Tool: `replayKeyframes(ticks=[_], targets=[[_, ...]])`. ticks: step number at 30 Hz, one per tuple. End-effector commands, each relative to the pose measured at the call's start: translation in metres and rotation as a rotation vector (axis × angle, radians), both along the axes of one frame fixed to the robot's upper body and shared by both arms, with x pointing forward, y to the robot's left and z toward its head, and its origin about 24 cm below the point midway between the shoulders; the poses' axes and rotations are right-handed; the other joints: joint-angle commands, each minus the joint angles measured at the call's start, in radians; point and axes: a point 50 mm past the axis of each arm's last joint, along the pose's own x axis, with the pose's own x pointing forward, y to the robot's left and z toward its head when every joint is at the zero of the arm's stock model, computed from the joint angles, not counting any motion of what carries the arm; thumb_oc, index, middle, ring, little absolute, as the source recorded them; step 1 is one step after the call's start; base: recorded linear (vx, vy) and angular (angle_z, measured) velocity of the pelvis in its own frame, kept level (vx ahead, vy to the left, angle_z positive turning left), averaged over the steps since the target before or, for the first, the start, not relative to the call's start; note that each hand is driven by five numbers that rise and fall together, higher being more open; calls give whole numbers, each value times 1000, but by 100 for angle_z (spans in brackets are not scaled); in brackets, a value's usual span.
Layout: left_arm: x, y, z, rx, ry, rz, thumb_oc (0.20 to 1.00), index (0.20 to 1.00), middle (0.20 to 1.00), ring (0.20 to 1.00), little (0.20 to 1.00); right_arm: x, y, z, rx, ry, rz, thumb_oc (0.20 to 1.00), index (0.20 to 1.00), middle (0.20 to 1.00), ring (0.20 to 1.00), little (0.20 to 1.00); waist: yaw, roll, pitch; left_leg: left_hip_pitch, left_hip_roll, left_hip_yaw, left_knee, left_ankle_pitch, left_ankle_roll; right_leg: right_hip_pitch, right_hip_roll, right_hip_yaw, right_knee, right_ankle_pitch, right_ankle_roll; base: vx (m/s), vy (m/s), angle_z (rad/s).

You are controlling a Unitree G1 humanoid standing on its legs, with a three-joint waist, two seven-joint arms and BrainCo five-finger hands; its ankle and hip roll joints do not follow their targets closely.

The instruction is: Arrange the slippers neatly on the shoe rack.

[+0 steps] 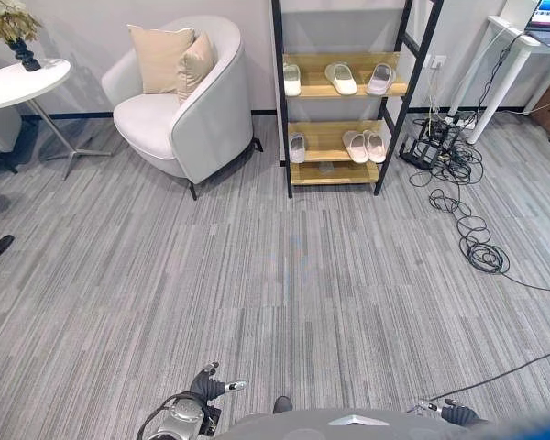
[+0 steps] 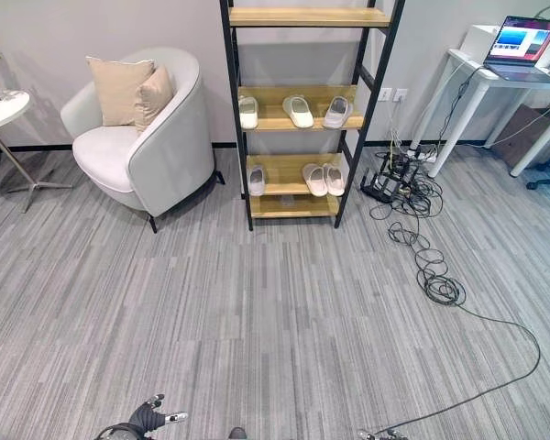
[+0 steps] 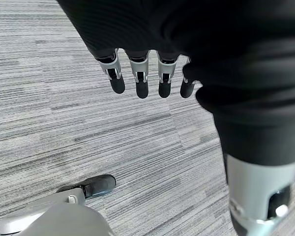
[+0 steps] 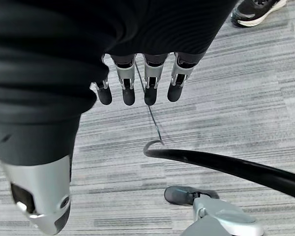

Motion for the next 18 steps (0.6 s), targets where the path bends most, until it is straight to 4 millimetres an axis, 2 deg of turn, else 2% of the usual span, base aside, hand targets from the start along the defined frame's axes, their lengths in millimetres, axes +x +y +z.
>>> replayKeyframes(ticks=[1, 8, 10, 13, 15, 17, 18], targets=[[16, 2, 3, 61, -11, -80, 1000, 1000, 1000, 1000, 1000, 9, -14, 6, -47, -28, -8, 1000, 1000, 1000, 1000, 1000, -4, -14, -8, -7, 31, 7, 6, -64, -40, -13, -44, -20, 10, -9, 84, 6, -8, -9], [14, -3, 1, 37, 4, -70, 1000, 1000, 1000, 1000, 1000, 12, -10, 6, -26, -40, -19, 1000, 1000, 1000, 1000, 1000, -16, -11, -2, -3, 40, 19, 6, -68, -48, -15, -37, -12, 10, -10, 80, 13, -56, -5], [14, -2, 1, 37, 10, -68, 1000, 1000, 1000, 1000, 1000, 15, -17, 8, -39, -53, -34, 1000, 1000, 1000, 1000, 1000, -18, -11, 3, 0, 47, 23, 6, -68, -50, -15, -31, -5, 10, -12, 77, 23, -126, -6], [24, -3, 4, 33, -19, -67, 1000, 1000, 1000, 1000, 1000, 20, -27, 14, -65, -68, -41, 1000, 1000, 1000, 1000, 1000, -25, -6, 27, -5, 71, 30, 6, -55, -63, -32, -16, 3, 32, -26, 64, 10, -188, -8], [33, -5, 7, 21, -48, -78, 1000, 1000, 1000, 1000, 1000, 26, -31, 17, -75, -78, -7, 1000, 1000, 1000, 1000, 1000, -28, -6, 53, -29, 92, 43, 61, -65, -72, -54, -10, 10, 68, -41, 49, 34, -189, -11], [39, -10, 9, -2, -76, -82, 1000, 1000, 1000, 1000, 1000, 31, -30, 18, -79, -84, 35, 1000, 1000, 1000, 1000, 1000, -20, -14, 86, -99, 99, 70, 213, -87, -89, -52, -15, 11, 87, -52, 36, 33, -166, -6], [44, -12, 11, -4, -93, -87, 1000, 1000, 1000, 1000, 1000, 33, -30, 18, -83, -87, 46, 1000, 1000, 1000, 1000, 1000, -15, -19, 99, -137, 103, 79, 278, -71, -95, -45, -18, 6, 87, -52, 32, 62, -189, 1]])
